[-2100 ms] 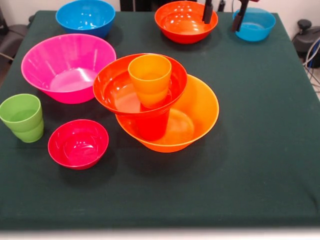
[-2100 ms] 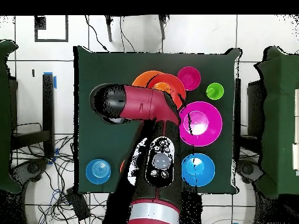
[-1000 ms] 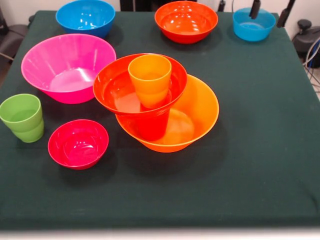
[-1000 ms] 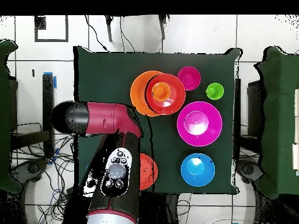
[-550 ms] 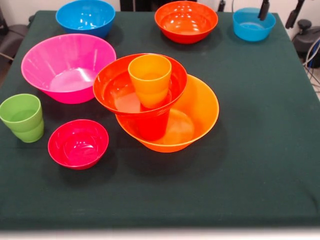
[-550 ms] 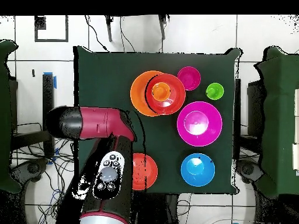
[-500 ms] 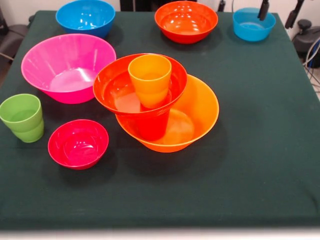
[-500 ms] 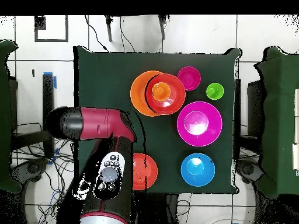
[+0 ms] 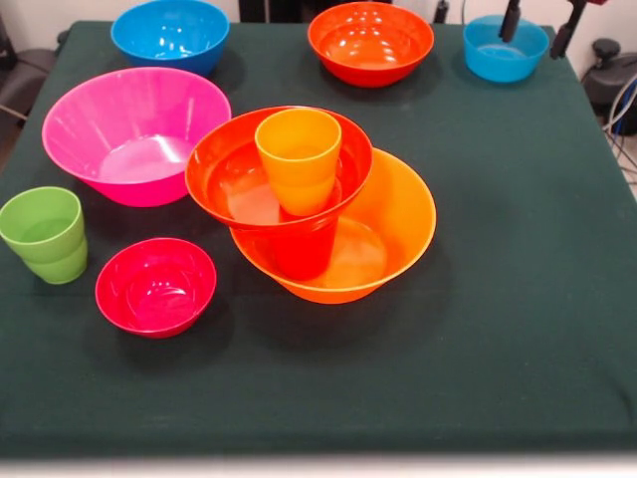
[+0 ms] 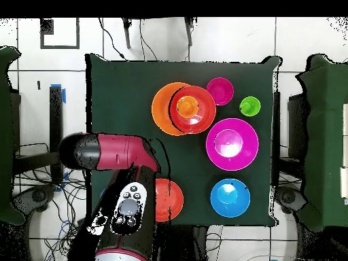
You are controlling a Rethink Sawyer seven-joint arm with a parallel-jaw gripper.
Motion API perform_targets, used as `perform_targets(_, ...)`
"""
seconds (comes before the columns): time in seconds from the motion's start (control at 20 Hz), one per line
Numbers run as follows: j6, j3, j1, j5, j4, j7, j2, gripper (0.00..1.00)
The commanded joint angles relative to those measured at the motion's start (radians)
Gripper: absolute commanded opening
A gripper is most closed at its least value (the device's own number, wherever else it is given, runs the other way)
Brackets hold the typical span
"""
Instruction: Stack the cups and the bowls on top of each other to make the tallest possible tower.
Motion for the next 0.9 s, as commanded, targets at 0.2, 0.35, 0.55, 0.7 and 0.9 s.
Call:
perform_targets(0.2, -0.076, 0.037, 0.038, 0.050, 0.106, 0.243, 0.072, 1.00)
perform_targets(0.35, -0.092, 0.030, 0.050, 0.059, 0.119, 0.252, 0.075, 1.00)
perform_targets(0.55, -0.104, 0.014, 0.082, 0.088, 0.142, 0.282, 0.078, 1.00)
perform_targets(0.7, -0.133, 0.010, 0.100, 0.116, 0.165, 0.296, 0.082, 1.00)
perform_targets(0.9, -0.161, 0.012, 0.107, 0.149, 0.186, 0.300, 0.091, 1.00)
